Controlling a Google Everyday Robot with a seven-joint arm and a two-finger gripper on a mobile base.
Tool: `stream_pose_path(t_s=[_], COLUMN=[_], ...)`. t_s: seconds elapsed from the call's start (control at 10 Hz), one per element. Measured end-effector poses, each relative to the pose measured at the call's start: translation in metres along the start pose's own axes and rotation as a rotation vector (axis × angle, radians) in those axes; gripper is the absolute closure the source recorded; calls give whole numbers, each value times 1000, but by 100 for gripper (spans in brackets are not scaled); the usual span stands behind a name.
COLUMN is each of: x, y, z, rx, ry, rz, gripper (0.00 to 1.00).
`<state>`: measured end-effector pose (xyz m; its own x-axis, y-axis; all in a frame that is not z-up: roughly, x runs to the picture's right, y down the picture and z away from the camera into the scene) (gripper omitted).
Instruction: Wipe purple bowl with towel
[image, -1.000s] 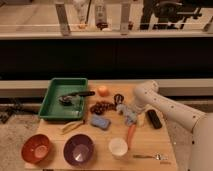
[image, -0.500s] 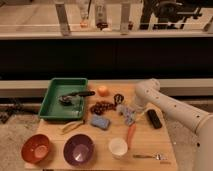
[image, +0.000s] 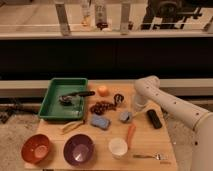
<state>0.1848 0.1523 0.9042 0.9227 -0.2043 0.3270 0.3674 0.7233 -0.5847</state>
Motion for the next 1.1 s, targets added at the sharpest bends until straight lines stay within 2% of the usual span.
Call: stream_pose_path(t_s=[0.1, 0.7, 0.8, 1.0, 1.1], x=[2, 2, 5, 15, 22], y=[-3, 1, 5, 13, 19], z=[5, -1, -9, -40, -66], rx=[4, -2, 25, 137, 209], ry=[-17, -15, -37, -126, -193], rz=[6, -2, -4, -18, -30], gripper=[100, 100, 100, 100, 100])
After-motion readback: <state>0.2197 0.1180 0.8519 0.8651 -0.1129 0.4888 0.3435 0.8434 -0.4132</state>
